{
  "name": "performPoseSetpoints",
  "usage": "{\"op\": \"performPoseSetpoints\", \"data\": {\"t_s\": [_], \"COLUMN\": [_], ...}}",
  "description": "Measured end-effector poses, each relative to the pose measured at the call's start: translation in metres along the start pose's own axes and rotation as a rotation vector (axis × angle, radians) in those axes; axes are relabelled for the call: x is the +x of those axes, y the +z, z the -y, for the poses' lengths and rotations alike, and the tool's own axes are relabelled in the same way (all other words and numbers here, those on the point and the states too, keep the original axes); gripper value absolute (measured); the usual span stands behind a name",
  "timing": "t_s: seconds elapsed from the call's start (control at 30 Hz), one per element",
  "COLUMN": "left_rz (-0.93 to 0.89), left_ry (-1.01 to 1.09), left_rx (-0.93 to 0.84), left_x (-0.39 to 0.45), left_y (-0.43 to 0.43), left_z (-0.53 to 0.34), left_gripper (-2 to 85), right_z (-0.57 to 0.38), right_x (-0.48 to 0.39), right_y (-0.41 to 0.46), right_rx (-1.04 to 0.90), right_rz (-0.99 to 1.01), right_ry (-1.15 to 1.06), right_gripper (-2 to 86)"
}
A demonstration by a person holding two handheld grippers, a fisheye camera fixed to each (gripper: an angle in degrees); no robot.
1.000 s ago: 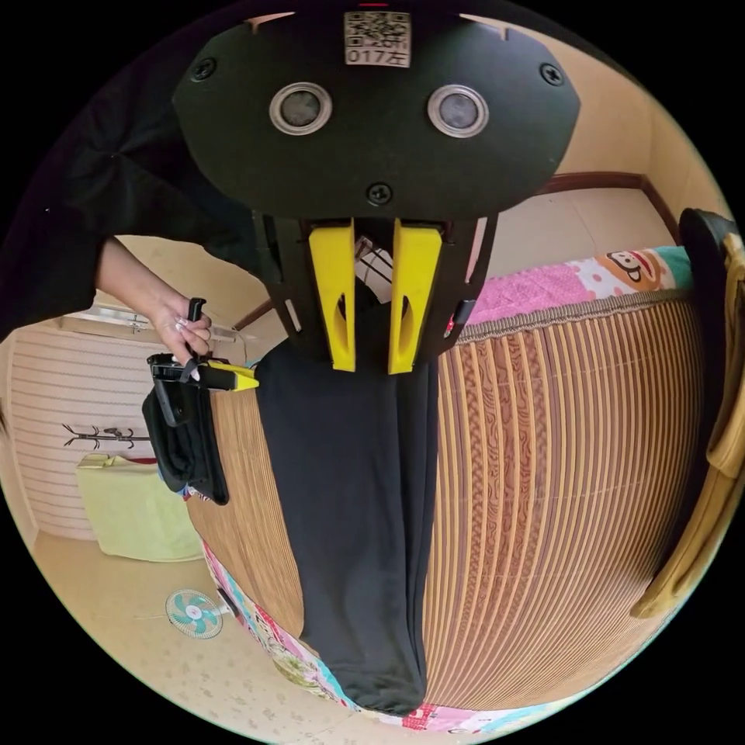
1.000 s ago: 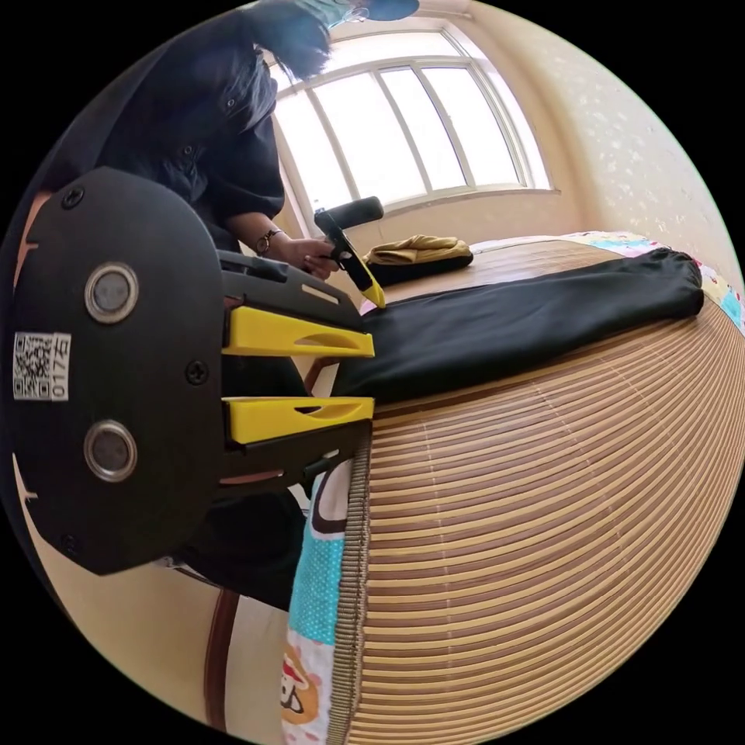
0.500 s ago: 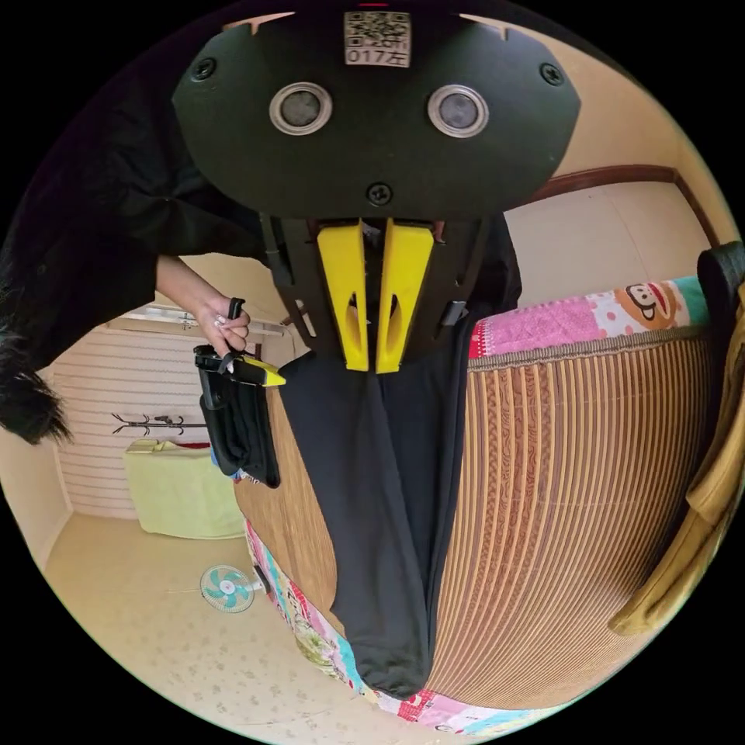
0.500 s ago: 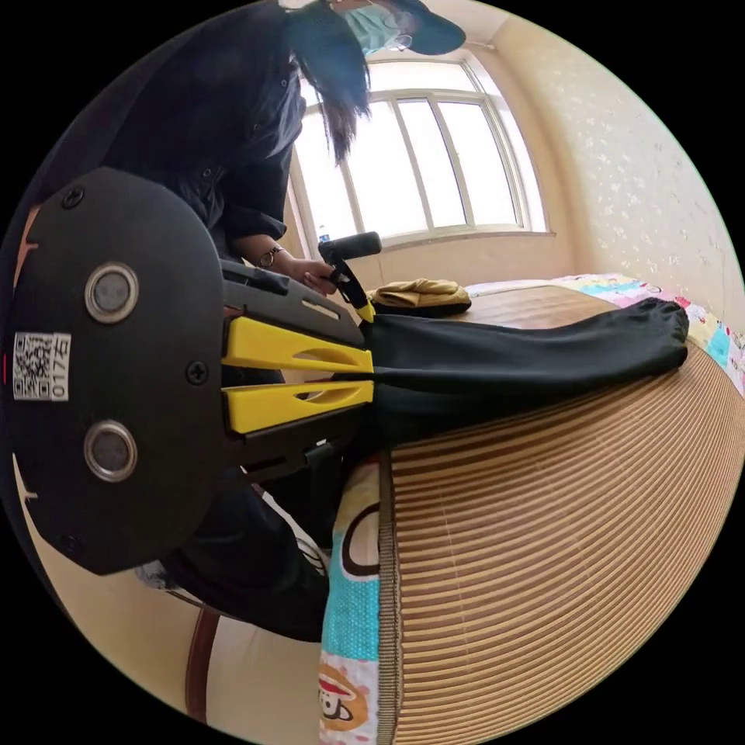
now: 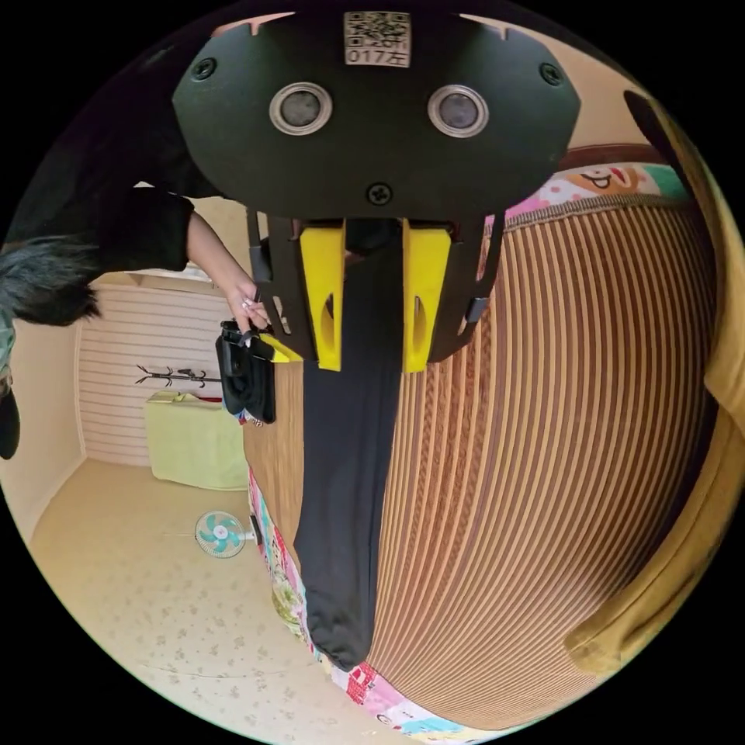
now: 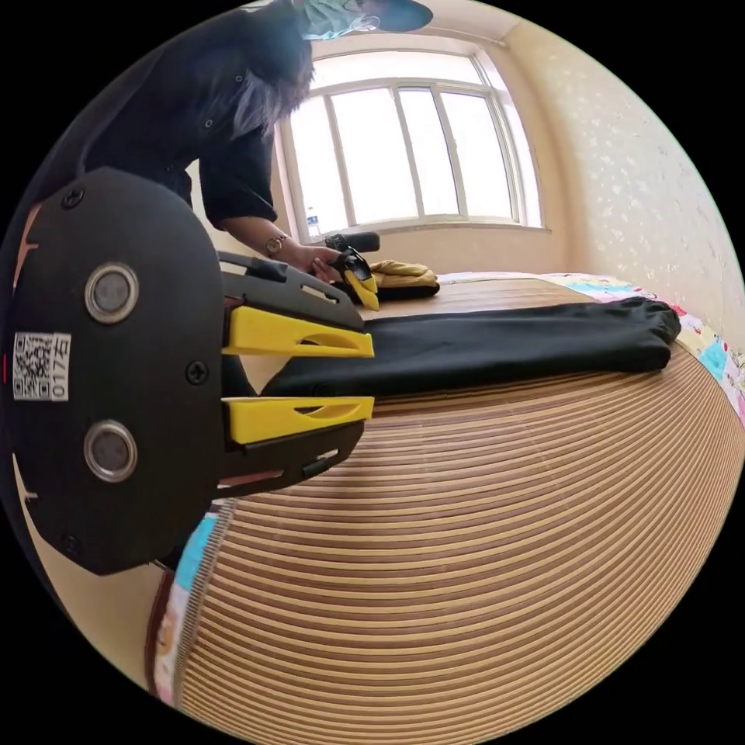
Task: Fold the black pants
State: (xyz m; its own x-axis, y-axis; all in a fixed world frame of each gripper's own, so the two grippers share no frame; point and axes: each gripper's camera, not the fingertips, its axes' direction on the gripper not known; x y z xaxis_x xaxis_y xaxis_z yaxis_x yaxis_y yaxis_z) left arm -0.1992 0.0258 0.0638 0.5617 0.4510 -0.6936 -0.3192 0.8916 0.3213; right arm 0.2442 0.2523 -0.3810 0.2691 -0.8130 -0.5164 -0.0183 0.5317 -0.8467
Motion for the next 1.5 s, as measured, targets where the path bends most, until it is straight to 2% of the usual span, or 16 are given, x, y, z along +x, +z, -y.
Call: {"op": "performPoseSetpoints", "data": {"t_s": [0.1,0.17,0.23,0.3,0.33,0.43,0.57,0.8,0.87,1.0,1.1,1.17,1.3,1.4,1.5], "left_rz": [-0.065,-0.091,-0.094,-0.167,-0.278,-0.495,-0.654,-0.672,-0.638,-0.473,-0.407,-0.337,-0.203,-0.013,0.170], "left_ry": [0.005,-0.016,-0.035,-0.076,-0.052,0.102,0.361,0.826,0.929,0.906,0.797,0.747,0.688,0.628,0.489], "left_rx": [-0.066,-0.159,-0.204,-0.214,-0.195,-0.147,-0.081,0.077,0.155,0.220,0.203,0.199,0.140,0.048,-0.118], "left_x": [-0.005,-0.004,-0.003,-0.002,0.007,0.059,0.173,0.385,0.441,0.477,0.470,0.461,0.445,0.408,0.331], "left_y": [0.029,0.056,0.068,0.070,0.065,0.027,-0.054,-0.183,-0.213,-0.211,-0.177,-0.147,-0.101,-0.040,0.042], "left_z": [0.045,0.067,0.072,0.065,0.056,0.025,-0.027,-0.072,-0.070,-0.040,0.003,0.036,0.069,0.067,0.044], "left_gripper": [12.2,9.7,6.4,5.1,4.8,4.5,4.3,4.3,4.3,4.4,4.4,4.4,4.7,5.1,5.3], "right_z": [0.040,0.064,0.072,0.067,0.056,0.010,-0.065,-0.147,-0.158,-0.137,-0.093,-0.053,-0.024,-0.025,-0.039], "right_x": [0.014,0.020,0.017,0.011,-0.001,-0.038,-0.130,-0.343,-0.401,-0.437,-0.429,-0.410,-0.382,-0.351,-0.287], "right_y": [0.014,0.035,0.050,0.051,0.041,0.002,-0.071,-0.183,-0.212,-0.231,-0.224,-0.216,-0.199,-0.158,-0.083], "right_rx": [-0.065,-0.137,-0.211,-0.222,-0.189,-0.096,0.005,0.146,0.198,0.241,0.228,0.223,0.241,0.177,-0.025], "right_rz": [0.085,0.208,0.222,0.209,0.256,0.417,0.568,0.463,0.428,0.275,0.125,0.119,0.119,-0.080,-0.305], "right_ry": [-0.028,-0.037,-0.044,-0.038,-0.080,-0.169,-0.401,-0.977,-1.135,-1.167,-1.050,-0.916,-0.800,-0.696,-0.501], "right_gripper": [9.2,8.6,6.9,4.9,4.2,2.9,1.8,1.0,0.9,0.8,0.7,0.7,0.9,1.4,3.4]}}
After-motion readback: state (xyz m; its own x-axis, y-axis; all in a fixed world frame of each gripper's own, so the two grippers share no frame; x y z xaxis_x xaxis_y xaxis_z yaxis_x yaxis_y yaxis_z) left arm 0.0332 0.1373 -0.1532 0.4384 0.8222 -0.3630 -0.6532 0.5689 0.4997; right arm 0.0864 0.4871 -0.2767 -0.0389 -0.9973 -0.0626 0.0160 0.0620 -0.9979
